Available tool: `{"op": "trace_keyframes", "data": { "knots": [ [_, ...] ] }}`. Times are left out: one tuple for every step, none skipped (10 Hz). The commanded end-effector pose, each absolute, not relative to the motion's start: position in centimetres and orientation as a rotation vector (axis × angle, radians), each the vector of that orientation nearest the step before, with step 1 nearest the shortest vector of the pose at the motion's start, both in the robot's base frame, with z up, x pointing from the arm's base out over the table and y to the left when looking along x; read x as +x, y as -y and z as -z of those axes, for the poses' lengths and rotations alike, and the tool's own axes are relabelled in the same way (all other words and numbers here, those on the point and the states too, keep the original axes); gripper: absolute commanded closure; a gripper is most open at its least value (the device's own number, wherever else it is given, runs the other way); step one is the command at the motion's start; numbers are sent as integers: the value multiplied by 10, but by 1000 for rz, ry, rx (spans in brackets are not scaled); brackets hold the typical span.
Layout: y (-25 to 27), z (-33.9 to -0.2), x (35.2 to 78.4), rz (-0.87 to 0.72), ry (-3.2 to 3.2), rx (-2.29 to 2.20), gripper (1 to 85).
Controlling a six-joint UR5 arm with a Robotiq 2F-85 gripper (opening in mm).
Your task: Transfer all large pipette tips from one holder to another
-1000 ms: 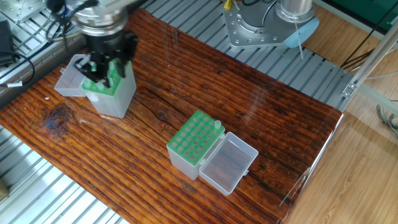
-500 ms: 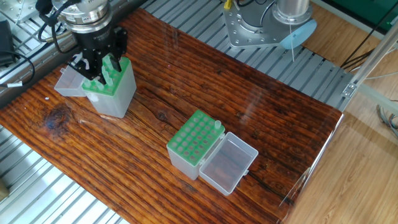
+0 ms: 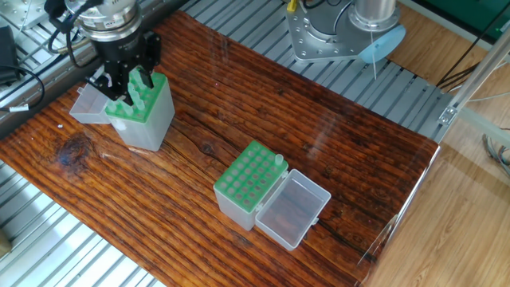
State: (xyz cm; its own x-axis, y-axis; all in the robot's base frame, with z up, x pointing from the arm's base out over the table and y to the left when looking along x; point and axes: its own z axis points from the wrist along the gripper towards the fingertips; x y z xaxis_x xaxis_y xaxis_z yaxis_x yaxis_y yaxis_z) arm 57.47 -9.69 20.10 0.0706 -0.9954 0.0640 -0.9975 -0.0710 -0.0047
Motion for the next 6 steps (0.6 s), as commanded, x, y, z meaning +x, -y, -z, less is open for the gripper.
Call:
{"op": "trace_keyframes", "data": {
  "knots": [
    [110, -189, 574, -120, 2008, 2357, 400],
    [106, -183, 574, -97, 2010, 2386, 410],
    [105, -180, 576, -92, 1998, 2401, 423],
    [104, -177, 576, -80, 1979, 2415, 433],
    [102, -173, 571, -44, 1956, 2427, 433],
    [100, -171, 569, -31, 1938, 2439, 433]
  ]
}}
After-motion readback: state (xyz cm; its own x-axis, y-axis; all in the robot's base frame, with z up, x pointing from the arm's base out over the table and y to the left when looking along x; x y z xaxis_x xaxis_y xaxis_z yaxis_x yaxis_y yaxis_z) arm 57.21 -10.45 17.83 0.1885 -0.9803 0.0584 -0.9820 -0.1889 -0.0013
